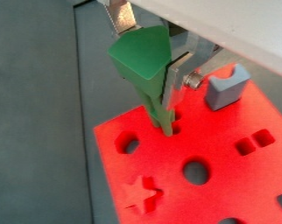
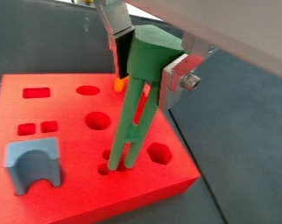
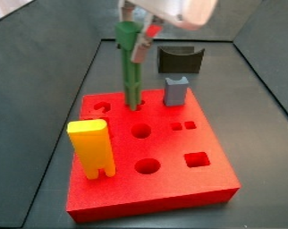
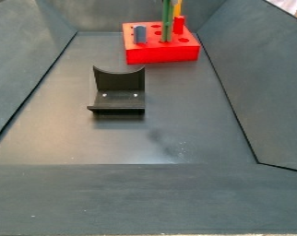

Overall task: Pick up the 3 prong object. Move up. Rotate the 3 prong object. Place the 3 prong object on the fixture. Regrasp the 3 prong object. Move to above the board. Insert the 3 prong object.
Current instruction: Insert the 3 prong object.

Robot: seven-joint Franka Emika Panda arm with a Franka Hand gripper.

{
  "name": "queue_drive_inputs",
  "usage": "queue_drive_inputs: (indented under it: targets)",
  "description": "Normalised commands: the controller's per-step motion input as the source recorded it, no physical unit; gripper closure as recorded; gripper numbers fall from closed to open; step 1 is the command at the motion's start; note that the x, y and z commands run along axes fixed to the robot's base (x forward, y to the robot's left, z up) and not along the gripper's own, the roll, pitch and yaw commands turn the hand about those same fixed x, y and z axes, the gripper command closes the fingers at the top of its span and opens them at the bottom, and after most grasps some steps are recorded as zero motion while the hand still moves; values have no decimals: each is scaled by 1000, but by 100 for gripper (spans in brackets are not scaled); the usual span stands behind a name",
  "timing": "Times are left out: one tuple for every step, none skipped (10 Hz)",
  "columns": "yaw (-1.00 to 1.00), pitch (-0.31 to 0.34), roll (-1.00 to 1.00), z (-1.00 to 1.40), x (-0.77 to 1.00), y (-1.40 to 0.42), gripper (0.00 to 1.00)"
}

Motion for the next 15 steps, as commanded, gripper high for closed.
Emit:
queue_drive_inputs:
  targets:
    - [0,-84,-90,-394,17,63,100]
    - [0,-79,-84,-463,123,89,100]
    - [-29,-64,-109,-523,220,169,100]
    - [-26,-19,-84,-483,243,149,100]
    - [-26,0,-77,-474,263,154,100]
    - [0,-29,-50,-429,249,0,100]
    - [0,-34,-10,-423,189,-46,100]
    - [9,-16,0,-374,89,-177,100]
    - [0,0,0,-354,0,-246,100]
    - [0,43,0,-354,-86,-71,100]
    - [0,66,0,-317,-214,0,100]
    - [0,46,-6,-274,-120,0,100]
    - [0,66,-29,-240,0,94,100]
    - [0,50,-14,-300,0,83,100]
    - [0,6,-19,-400,0,60,100]
